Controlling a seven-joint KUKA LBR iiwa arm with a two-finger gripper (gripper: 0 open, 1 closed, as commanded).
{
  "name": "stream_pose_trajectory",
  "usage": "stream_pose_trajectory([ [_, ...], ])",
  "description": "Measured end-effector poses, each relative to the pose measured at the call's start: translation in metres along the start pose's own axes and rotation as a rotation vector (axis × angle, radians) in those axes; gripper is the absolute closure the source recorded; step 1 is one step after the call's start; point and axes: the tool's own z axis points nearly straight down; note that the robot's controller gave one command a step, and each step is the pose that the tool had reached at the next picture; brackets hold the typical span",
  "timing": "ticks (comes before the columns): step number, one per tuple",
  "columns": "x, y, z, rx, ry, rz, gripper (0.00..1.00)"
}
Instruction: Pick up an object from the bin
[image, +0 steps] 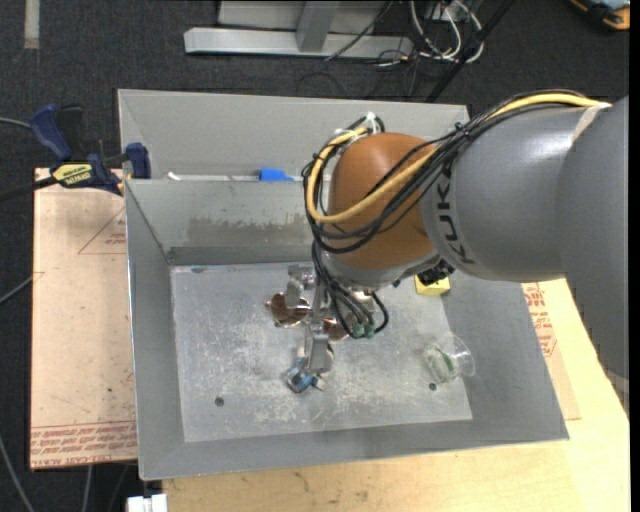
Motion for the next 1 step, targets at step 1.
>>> stream_pose_trajectory([
  [1,-0.0394,-0.0263,0.0676,-0.001,-0.008,-0.024,0.00],
])
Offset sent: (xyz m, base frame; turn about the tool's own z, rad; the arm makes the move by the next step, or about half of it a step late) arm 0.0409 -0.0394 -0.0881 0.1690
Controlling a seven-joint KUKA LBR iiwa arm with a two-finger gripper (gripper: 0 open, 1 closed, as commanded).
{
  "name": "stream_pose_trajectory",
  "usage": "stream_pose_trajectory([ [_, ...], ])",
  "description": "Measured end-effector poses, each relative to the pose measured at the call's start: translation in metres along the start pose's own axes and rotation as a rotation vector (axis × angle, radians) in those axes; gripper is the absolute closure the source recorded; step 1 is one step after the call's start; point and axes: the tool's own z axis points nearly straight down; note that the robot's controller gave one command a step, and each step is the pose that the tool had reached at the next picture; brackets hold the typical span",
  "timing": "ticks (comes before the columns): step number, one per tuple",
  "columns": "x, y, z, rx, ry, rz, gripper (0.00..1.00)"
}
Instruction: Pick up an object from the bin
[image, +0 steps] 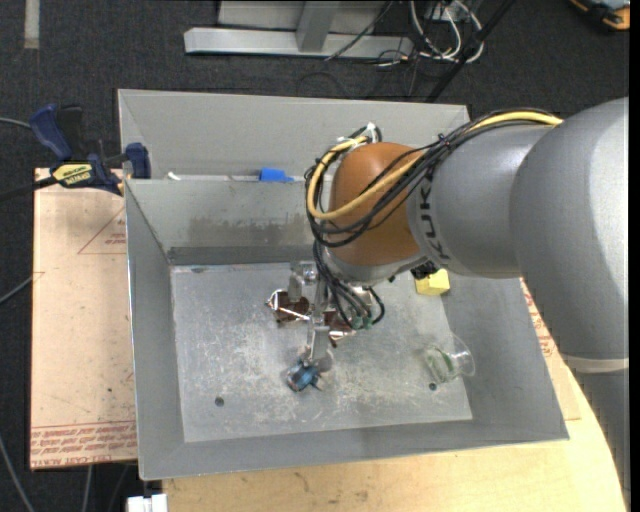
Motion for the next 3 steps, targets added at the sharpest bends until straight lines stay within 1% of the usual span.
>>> stream_pose_trajectory([
  [1,-0.007,-0.008,0.034,-0.003,0.005,0.097,0.00],
  [2,-0.009,-0.003,0.022,0.001,0.004,0.009,0.00],
  [3,0.028,-0.005,0.020,0.001,0.005,0.198,0.00],
])
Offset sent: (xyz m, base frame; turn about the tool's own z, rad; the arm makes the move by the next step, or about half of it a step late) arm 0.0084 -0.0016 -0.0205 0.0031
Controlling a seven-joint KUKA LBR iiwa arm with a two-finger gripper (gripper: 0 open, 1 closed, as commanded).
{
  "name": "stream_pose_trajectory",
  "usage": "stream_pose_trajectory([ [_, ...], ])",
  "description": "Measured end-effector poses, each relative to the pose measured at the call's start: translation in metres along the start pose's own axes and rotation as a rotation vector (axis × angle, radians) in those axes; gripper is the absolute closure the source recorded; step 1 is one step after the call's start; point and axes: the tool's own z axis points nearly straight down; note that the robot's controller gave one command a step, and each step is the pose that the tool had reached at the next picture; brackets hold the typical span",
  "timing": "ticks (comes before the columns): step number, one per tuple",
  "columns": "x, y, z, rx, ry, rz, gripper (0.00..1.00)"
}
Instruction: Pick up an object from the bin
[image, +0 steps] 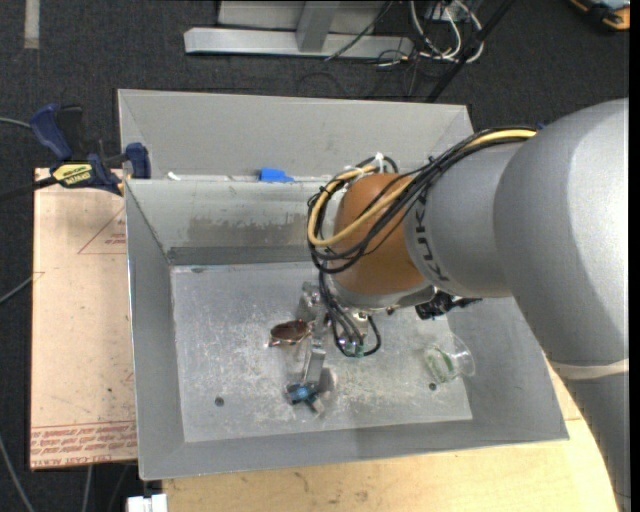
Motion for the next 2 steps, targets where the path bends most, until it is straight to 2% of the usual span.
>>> stream_pose_trajectory([
  [1,-0.0375,0.0107,0.0000,-0.002,-0.005,-0.187,1.00],
  [2,-0.0374,0.0107,0.0000,-0.002,-0.005,-0.186,1.00],
])
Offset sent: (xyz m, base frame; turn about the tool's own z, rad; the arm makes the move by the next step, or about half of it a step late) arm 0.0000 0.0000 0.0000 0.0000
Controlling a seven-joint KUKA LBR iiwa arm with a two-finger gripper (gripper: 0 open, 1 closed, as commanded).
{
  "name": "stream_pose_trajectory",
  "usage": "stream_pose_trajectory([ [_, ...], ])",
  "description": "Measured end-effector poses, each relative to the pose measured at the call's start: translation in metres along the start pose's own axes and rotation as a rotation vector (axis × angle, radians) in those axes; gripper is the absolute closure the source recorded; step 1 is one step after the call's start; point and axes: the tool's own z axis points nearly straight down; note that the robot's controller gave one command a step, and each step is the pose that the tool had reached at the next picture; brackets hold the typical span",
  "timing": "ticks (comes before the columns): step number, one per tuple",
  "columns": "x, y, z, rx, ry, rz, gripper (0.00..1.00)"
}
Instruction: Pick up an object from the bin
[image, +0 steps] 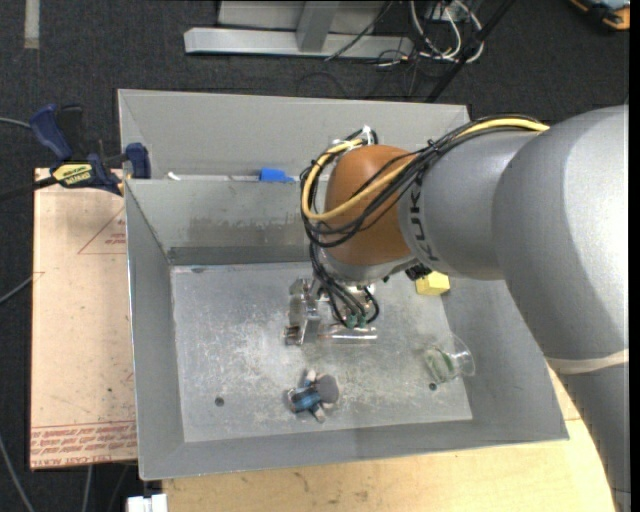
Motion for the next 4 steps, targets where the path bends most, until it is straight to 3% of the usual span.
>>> stream_pose_trajectory([
  [2,0.002,0.000,-0.009,0.001,0.009,0.000,1.00],
  [4,0.000,0.000,-0.034,0.001,0.003,0.001,1.00],
])
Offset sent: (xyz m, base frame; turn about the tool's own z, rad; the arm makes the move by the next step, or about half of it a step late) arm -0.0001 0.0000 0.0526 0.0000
